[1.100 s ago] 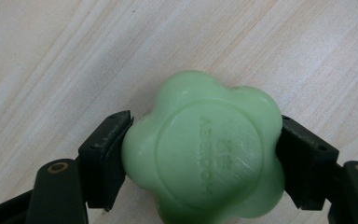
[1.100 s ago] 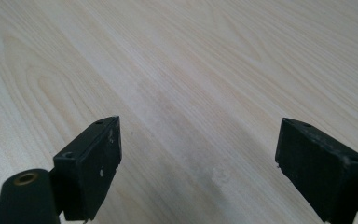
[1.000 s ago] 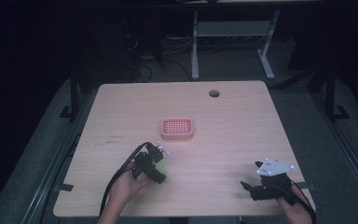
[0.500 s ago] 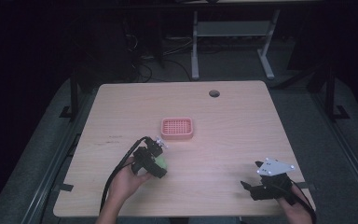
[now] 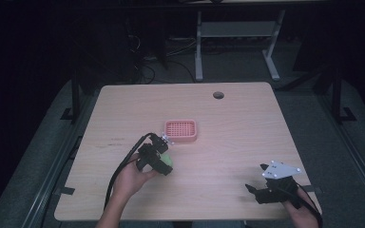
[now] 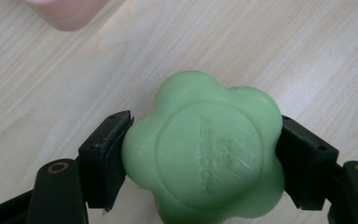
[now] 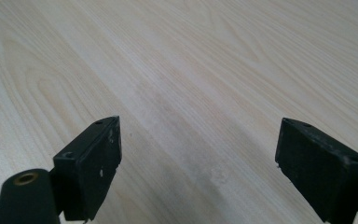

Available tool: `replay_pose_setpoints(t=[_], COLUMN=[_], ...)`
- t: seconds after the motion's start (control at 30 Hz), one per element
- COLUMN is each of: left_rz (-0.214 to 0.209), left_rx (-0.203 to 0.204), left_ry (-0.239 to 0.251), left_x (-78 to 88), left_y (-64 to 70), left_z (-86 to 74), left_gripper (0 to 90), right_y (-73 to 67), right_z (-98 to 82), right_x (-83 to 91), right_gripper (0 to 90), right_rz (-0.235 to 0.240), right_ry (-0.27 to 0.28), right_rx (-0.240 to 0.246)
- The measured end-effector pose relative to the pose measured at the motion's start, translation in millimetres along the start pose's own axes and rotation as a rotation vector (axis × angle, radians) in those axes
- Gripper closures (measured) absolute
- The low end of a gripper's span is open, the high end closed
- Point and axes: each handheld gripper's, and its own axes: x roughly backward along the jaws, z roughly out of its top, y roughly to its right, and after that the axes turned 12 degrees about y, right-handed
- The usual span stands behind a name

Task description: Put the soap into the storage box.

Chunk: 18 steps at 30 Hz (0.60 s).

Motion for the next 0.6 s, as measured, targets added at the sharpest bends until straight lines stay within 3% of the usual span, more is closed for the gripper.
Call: replay_pose_setpoints(t=[0.3,0.37,0.6], left_rz=[-0.008,-0.015,-0.013], left_rx=[0.001,0.019,0.01], left_ry=[0.0,0.005,0.0], left_x=[-1.4,-2.7,-6.4], left_y=[-7.4,-8.6,-13.3], left_z=[10.7,12.7,22.5], left_gripper=[26.6,26.6,26.6], right_y=[0.9,0.8,1.1], right_z=[-0.3,-0.3,-0.3], right_x=[0.8,0.8,0.8], right_gripper=[13.8,13.8,13.8], right_rz=[-0.005,-0.005,-0.005], right_ry=[0.006,0.005,0.006], right_rx=[-0.009,-0.008,-0.01])
